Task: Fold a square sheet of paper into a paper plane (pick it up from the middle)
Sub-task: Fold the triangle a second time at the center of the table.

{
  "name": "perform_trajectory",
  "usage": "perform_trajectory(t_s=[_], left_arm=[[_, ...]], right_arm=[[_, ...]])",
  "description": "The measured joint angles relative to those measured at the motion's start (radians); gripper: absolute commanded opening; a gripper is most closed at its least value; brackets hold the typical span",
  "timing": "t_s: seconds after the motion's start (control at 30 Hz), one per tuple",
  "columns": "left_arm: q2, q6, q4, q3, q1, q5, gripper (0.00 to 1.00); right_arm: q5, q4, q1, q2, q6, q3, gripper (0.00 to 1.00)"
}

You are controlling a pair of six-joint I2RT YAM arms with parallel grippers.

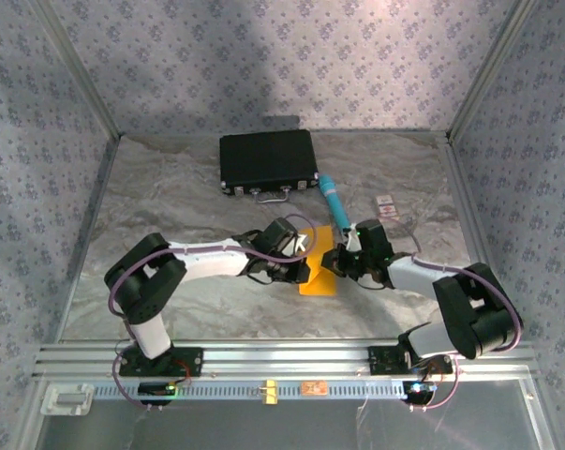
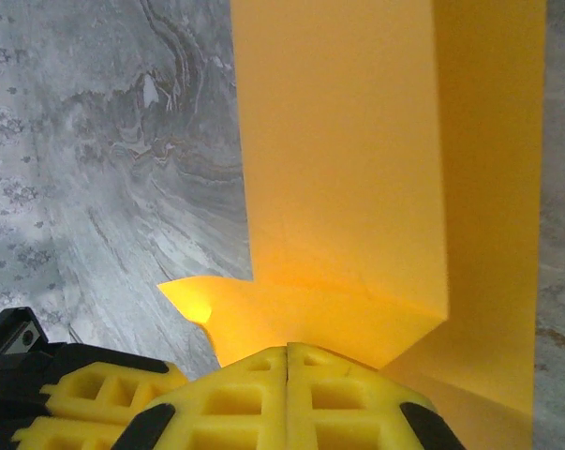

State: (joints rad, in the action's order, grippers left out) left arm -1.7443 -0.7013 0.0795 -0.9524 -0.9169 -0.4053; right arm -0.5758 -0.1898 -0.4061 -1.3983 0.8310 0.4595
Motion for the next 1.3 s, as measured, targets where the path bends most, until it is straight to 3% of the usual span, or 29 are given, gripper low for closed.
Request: perform_trajectory(t_s=[0.73, 1.17, 1.3], left_arm=[[-0.110, 0.019, -0.002, -0.033, -0.002, -0.023, 0.03], [-0.081, 0.038, 0.039, -0.034, -0.020, -0.017, 0.13], [-0.048, 0.038, 0.052, -0.047, -0.027, -0.028, 0.08]], right_arm=[[0.003, -0.051, -0.014, -0.111, 0.018, 0.022, 0.03], [-0.012, -0.077, 0.014, -0.167, 0.018, 0.021, 0.00], [-0.013, -0.079, 0.015, -0.167, 0.018, 0.020, 0.00]])
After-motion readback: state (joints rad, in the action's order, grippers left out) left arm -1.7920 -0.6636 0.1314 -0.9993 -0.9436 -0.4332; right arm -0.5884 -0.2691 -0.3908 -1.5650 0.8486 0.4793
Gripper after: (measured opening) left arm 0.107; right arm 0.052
